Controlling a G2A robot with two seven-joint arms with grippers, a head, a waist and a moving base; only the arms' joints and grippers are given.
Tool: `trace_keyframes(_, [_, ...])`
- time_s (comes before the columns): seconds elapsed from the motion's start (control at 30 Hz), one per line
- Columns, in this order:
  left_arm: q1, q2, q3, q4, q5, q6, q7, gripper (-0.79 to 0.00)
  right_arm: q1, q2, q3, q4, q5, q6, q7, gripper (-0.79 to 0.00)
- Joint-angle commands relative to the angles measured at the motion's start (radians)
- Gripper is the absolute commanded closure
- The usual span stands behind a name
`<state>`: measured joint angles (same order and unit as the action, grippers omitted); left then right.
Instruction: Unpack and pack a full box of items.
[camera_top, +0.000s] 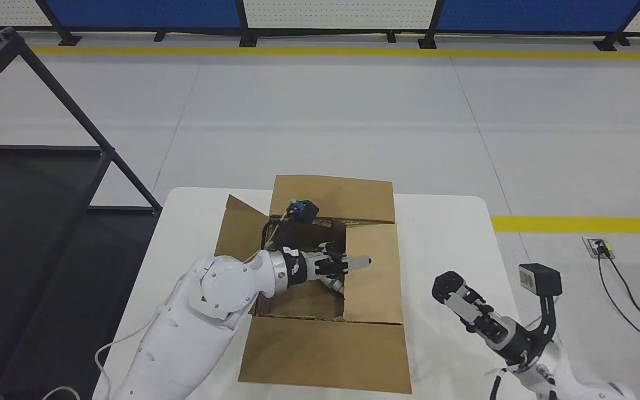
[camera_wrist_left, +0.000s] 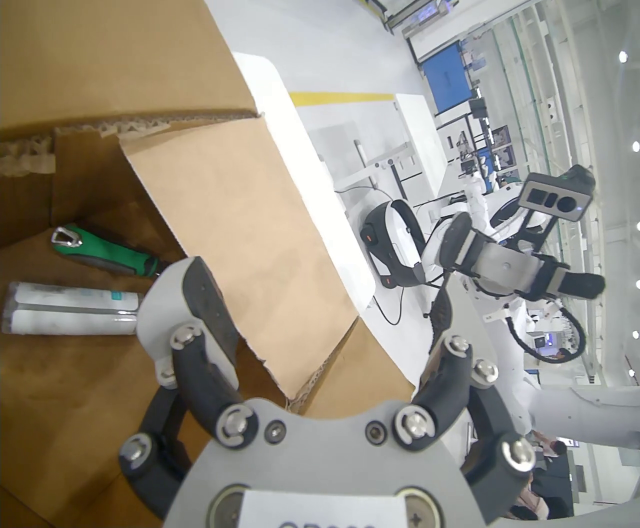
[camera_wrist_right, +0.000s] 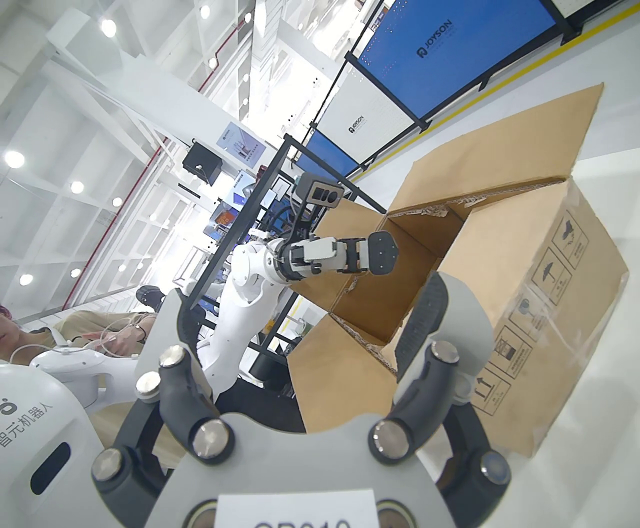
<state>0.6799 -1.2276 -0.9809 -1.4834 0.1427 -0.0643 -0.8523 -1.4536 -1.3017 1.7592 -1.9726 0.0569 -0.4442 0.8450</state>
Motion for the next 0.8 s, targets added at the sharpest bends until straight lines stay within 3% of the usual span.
trace_keyframes(0.0, [-0.024, -0.009, 0.026, 0.050, -0.006, 0.006, 0.004, -0.785, -0.004, 0.003, 0.002, -0.001, 0.001, -0.002, -0.004, -0.785])
trace_keyframes(0.77, [-0.100, -0.069, 0.124, 0.276, -0.116, -0.093, 0.048, -0.785, -0.003, 0.034, -0.039, -0.014, -0.026, 0.015, -0.038, -0.785])
